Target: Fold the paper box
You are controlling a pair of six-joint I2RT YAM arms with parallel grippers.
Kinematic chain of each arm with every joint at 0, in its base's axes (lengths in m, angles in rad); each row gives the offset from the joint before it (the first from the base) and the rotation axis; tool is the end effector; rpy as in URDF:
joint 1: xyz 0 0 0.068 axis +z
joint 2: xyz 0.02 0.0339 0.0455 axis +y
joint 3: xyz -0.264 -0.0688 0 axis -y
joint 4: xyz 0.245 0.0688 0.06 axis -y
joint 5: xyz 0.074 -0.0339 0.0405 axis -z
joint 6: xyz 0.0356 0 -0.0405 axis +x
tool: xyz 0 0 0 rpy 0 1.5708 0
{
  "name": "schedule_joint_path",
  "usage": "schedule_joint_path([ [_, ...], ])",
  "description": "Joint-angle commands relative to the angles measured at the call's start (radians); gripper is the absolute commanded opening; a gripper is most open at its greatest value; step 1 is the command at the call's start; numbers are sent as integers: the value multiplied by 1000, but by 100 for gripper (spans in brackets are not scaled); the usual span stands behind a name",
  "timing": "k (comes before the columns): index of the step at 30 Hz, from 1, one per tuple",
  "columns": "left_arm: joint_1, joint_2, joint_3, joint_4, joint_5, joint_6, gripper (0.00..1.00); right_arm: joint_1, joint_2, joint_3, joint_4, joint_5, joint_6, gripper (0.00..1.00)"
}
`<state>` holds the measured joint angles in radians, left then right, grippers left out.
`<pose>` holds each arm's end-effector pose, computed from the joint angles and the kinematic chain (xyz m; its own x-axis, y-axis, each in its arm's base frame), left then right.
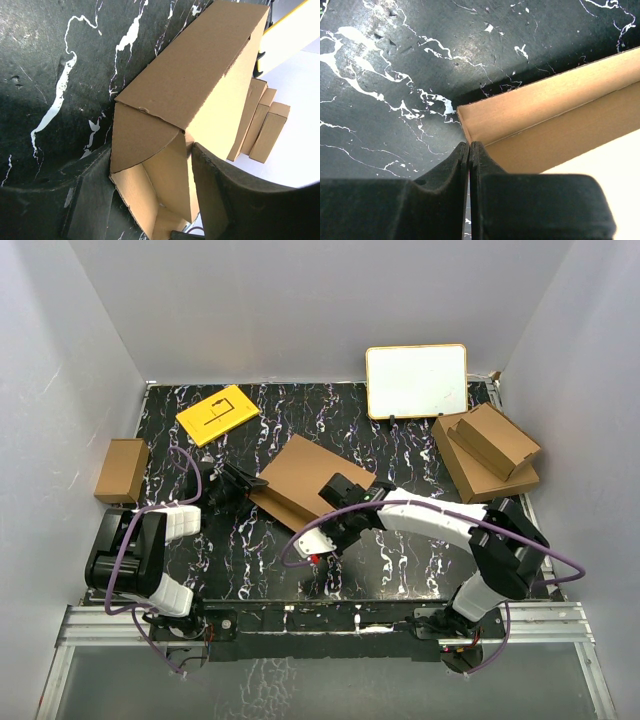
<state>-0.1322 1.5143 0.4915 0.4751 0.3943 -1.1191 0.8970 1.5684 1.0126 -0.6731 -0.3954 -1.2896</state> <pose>0.2710 -0.0498 0.1436 -0.6273 -0.7546 -0.1927 -0.2694 0.4424 -0.8554 0.1733 0.2391 0.1985 0.6071 -0.6606 -0.4417 -0.7872 -0.5755 -0.2214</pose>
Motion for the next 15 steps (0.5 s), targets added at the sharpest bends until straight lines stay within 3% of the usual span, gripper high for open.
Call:
schedule_joint_path([
  [1,-7,20,-2,-89,18,47,55,14,33,61,58,-26,-31,8],
  [15,-6,28,-1,-89,20,50,55,32,79,110,37,-34,-28,8],
])
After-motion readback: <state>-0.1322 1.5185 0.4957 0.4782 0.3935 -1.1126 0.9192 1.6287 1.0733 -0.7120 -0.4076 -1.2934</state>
